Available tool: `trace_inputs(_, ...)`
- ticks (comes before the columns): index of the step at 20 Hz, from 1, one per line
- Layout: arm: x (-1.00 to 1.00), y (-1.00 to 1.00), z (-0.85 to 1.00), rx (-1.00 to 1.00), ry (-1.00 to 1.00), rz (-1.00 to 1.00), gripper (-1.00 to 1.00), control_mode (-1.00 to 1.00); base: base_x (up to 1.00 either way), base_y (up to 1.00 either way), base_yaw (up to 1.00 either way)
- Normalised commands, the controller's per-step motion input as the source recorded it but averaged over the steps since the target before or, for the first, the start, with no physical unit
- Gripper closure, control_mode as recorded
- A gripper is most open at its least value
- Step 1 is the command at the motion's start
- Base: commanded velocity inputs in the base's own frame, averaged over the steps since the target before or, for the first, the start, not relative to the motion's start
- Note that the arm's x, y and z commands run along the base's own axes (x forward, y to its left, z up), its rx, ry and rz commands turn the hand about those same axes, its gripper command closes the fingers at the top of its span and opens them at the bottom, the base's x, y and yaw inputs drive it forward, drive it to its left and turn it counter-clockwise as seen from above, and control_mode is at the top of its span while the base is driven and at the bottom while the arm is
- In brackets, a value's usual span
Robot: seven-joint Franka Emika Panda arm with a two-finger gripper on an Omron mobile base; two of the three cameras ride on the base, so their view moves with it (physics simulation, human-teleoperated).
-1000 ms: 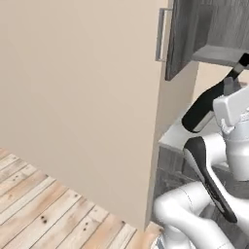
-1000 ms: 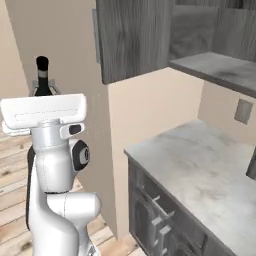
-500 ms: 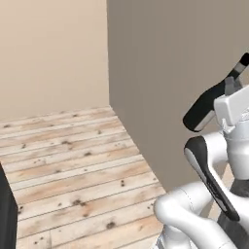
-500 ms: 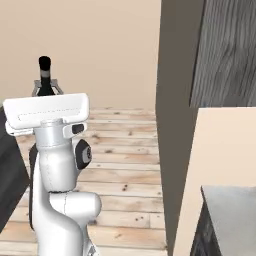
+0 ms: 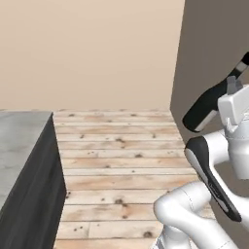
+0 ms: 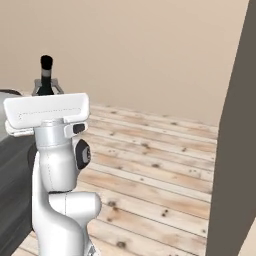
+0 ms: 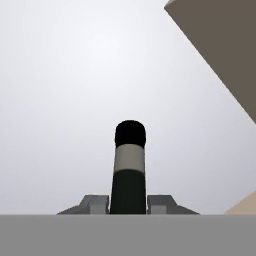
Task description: Open the cabinet directly in front. Then move the wine and the mug to the dining counter with the jar on it.
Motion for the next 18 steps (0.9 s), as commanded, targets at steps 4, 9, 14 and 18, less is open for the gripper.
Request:
trace_inputs(4,0.00,0.00,0.00,0.00,0.00,0.00,1.00,1.00,1.00,-0.26,0.21)
trace_inputs(9,0.00,0.00,0.00,0.00,0.00,0.00,1.00,1.00,1.00,-0.28,0.21)
trace_inputs(14,0.00,0.00,0.00,0.00,0.00,0.00,1.00,1.00,1.00,-0.27,0.22)
trace_inputs(18,0.00,0.00,0.00,0.00,0.00,0.00,1.00,1.00,1.00,-0.21,0.21)
